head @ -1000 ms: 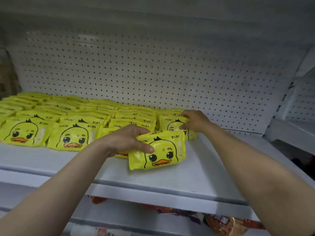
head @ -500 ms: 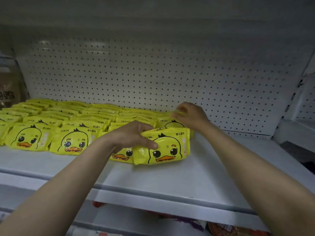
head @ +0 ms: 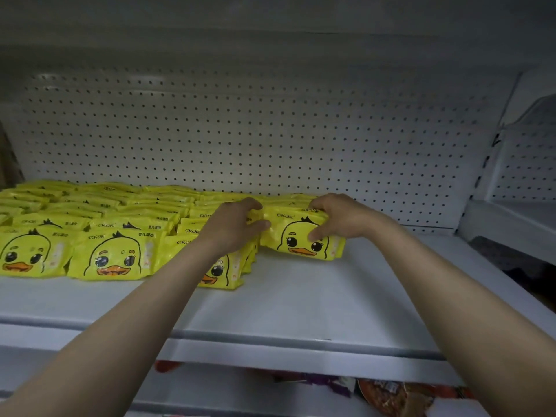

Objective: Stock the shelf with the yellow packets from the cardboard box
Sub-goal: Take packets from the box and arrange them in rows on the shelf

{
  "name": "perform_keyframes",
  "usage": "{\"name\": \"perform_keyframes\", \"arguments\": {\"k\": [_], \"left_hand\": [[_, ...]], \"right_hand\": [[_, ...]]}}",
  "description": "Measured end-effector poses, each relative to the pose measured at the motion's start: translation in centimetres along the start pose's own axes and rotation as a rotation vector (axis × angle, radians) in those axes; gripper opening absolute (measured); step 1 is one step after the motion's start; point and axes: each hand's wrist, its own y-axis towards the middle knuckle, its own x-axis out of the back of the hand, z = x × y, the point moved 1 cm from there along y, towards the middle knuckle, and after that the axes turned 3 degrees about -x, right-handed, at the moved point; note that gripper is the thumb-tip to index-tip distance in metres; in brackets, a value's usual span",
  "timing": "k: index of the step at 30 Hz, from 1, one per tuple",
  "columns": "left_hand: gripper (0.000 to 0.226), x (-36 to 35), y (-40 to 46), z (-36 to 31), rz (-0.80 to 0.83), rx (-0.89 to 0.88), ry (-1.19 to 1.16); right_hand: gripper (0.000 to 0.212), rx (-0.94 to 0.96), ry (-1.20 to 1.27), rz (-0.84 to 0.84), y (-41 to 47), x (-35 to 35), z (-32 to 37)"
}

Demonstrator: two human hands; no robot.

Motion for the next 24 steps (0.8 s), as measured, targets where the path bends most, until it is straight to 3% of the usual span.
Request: {"name": "perform_keyframes", "arguments": {"k": [4, 9, 15, 18, 24], "left_hand": [[0.058, -2.1, -0.5, 2.1, 0.11, 0.031, 0.404], [0.057, -2.5, -0.9, 2.4, 0.088, 0.005, 0.405], [0.074, -2.8, -1.2, 2.5, 0.038, -0.009, 0.437], [0.056, -2.9, -1.0, 2.5, 0.033, -0.006, 0.43], [0.056, -2.9, -0.9, 2.5, 0.041, 0.003, 0.44]], "right_hand": [[0.051, -0.067, -0.044, 0.043, 1.2, -0.8, -1.6], [0.047, -0.064, -0.019, 0.061, 3.1, -2.1, -1.1], [0.074, -0.102, -0.032, -0.069, 4.8, -3.0, -0.7], [0.076, -0.091, -0.062, -0.121, 4.9, -3.5, -0.7], [0.069, -0.049, -0.135, -0.217, 4.8, -4.2, -0.6]]}}
